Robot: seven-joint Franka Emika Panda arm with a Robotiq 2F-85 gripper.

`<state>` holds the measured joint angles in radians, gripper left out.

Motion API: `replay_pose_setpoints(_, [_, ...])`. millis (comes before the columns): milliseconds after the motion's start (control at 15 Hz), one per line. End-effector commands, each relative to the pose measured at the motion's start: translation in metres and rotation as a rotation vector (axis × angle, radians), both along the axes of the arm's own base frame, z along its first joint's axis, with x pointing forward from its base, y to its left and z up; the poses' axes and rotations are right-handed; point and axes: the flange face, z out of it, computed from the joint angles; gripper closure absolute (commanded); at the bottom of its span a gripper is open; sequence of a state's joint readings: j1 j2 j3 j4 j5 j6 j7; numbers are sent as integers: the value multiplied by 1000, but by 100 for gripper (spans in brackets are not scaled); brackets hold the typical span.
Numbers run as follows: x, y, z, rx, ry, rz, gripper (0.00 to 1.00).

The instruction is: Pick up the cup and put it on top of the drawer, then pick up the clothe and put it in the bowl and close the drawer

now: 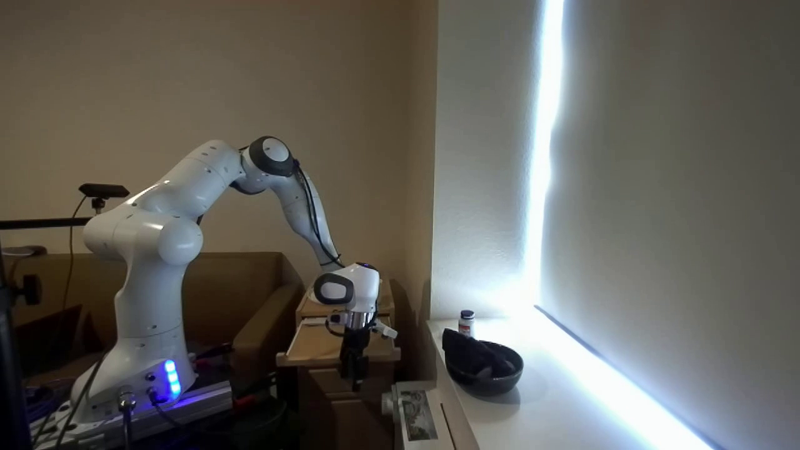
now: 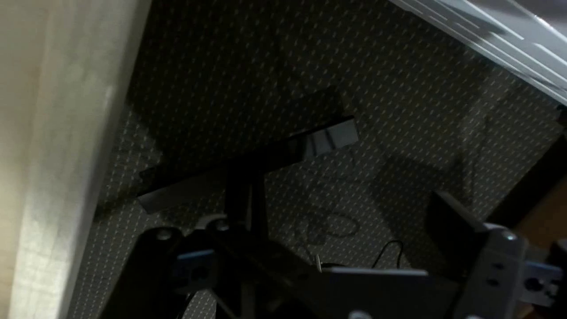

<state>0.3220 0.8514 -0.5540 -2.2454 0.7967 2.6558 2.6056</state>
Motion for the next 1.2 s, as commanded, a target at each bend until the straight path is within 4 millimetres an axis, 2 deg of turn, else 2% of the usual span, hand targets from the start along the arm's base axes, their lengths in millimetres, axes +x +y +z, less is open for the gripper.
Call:
replay_pose_setpoints(0, [2,0,-1,6,-8,-6,0])
replay_pose_setpoints(467, [14,15,-26,32,-64,-143,0])
replay_pose_setpoints(667, [22,21,-25,28,-100,-166,0])
replay_pose_setpoints(867, [41,51,3,21,-173,-86,0])
replay_pose_setpoints(1133, [76,116,48,-33,-282,99,0])
